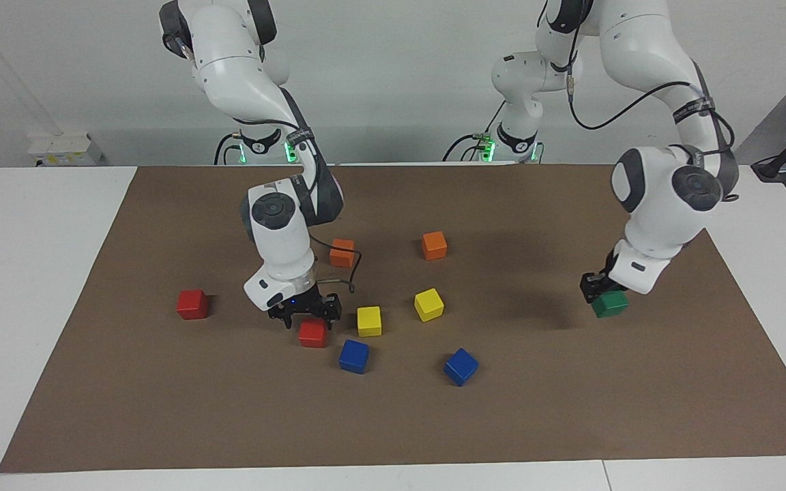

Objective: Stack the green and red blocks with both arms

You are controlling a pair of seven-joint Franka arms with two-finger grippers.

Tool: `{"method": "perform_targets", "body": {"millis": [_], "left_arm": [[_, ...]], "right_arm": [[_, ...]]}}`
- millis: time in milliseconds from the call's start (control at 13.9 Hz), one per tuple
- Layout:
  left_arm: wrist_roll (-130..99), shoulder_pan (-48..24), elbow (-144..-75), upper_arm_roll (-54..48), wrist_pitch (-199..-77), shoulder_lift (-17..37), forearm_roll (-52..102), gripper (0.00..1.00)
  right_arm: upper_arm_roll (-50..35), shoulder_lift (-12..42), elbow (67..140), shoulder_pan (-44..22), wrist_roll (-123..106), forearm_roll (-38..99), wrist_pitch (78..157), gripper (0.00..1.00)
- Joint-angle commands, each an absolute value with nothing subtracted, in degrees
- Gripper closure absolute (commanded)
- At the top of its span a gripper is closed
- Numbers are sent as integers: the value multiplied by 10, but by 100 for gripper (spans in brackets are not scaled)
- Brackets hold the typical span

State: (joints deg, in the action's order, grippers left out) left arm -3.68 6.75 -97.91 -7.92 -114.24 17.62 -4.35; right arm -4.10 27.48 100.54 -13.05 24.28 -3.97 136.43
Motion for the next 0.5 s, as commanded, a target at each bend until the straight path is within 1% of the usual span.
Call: {"method": "perform_targets", "body": {"millis": [0, 72, 143, 215, 287, 359, 430], "left_arm": [[98, 130, -1048, -84, -1150, 125, -25, 100], [144, 153, -1062, -83, -1155, 118, -15, 100], [189, 175, -1077, -83, -1173, 111, -3, 100], [219, 188, -1105, -83, -1200, 103, 7, 100], [234, 198, -1135, -83, -1235, 92, 14, 100], [249, 201, -1167, -83, -1272, 84, 15, 100], [263, 206, -1187, -83, -1295, 77, 15, 100]], "right_arm": [[-41, 258, 1031, -128, 210, -40, 1380, 40], [-41, 258, 1032, -127, 200, -40, 1380, 61], [-41, 258, 1032, -125, 198, -40, 1378, 87], [-41, 257, 1028, -125, 199, -40, 1371, 100], [-40, 254, 1022, -126, 199, -40, 1358, 100], [-40, 245, 1003, -120, 198, -43, 1314, 100], [-38, 237, 971, -112, 191, -45, 1255, 100]]}}
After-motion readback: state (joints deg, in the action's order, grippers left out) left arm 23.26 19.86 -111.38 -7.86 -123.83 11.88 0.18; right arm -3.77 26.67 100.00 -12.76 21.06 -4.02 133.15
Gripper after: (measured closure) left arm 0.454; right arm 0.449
